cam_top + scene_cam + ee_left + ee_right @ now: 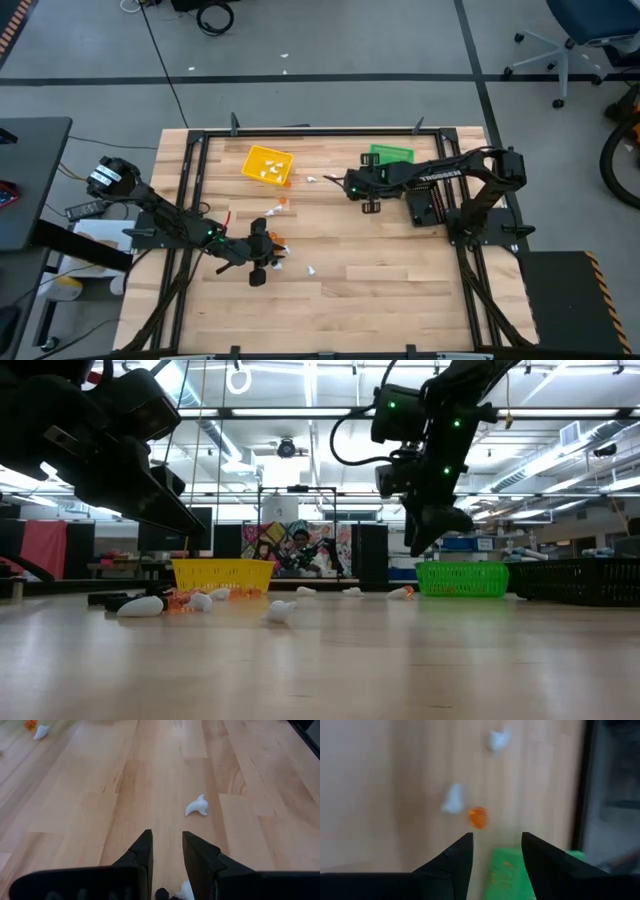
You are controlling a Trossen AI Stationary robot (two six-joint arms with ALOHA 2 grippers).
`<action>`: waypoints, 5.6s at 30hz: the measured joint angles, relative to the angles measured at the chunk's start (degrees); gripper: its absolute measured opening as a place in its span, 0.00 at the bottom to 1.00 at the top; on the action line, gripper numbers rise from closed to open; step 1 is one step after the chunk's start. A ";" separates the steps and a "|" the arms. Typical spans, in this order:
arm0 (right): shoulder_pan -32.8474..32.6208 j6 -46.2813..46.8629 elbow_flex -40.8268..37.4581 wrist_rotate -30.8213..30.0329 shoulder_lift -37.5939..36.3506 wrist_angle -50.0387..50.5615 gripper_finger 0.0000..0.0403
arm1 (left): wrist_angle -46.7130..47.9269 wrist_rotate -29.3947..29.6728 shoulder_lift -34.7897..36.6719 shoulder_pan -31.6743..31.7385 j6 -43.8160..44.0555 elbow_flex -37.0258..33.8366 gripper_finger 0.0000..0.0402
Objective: Sort Halloween decoration
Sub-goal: Put the orange pumpkin toy into the green bin
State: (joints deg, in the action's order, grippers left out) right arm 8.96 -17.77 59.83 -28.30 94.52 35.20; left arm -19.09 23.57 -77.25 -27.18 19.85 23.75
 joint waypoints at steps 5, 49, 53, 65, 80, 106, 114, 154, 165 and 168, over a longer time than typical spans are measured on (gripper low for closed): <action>1.92 -2.75 0.00 2.07 4.30 -1.13 0.43 | 0.02 0.00 0.00 0.00 -0.28 0.00 0.20; 3.88 -17.96 11.17 1.65 19.38 5.24 0.17 | 1.22 -0.02 0.00 -0.04 -0.94 0.00 0.20; 3.93 -14.89 11.15 1.62 18.98 5.60 0.18 | 1.22 -0.02 0.00 -0.04 -0.89 0.00 0.20; 4.49 -15.23 11.17 4.93 17.07 1.82 0.35 | 1.29 -0.03 0.00 -0.06 -0.31 0.00 0.20; 3.12 -21.31 11.17 10.59 17.00 -3.45 0.36 | 1.42 -0.46 0.00 -0.70 -0.06 0.00 0.20; 5.69 -19.27 7.39 14.45 16.37 -8.36 0.35 | 1.40 -0.46 0.00 -1.36 0.09 0.00 0.20; 5.69 -19.49 7.28 14.67 16.57 -9.16 0.25 | 1.40 -0.46 0.00 -1.36 0.09 0.00 0.20; 5.37 -11.16 8.78 -3.25 1.41 6.23 0.18 | 1.39 -0.46 0.00 -1.36 0.09 0.00 0.20; 15.65 1.61 6.66 5.97 0.22 12.78 0.18 | 1.38 -0.46 0.00 -1.36 0.09 0.00 0.20; 18.62 2.41 4.85 8.23 0.64 11.52 0.18 | 1.10 -0.46 0.00 -1.36 0.09 0.02 0.20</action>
State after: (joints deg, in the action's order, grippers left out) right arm 27.58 -15.35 64.68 -20.07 95.16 46.73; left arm -17.99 23.11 -77.25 -28.53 19.95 23.77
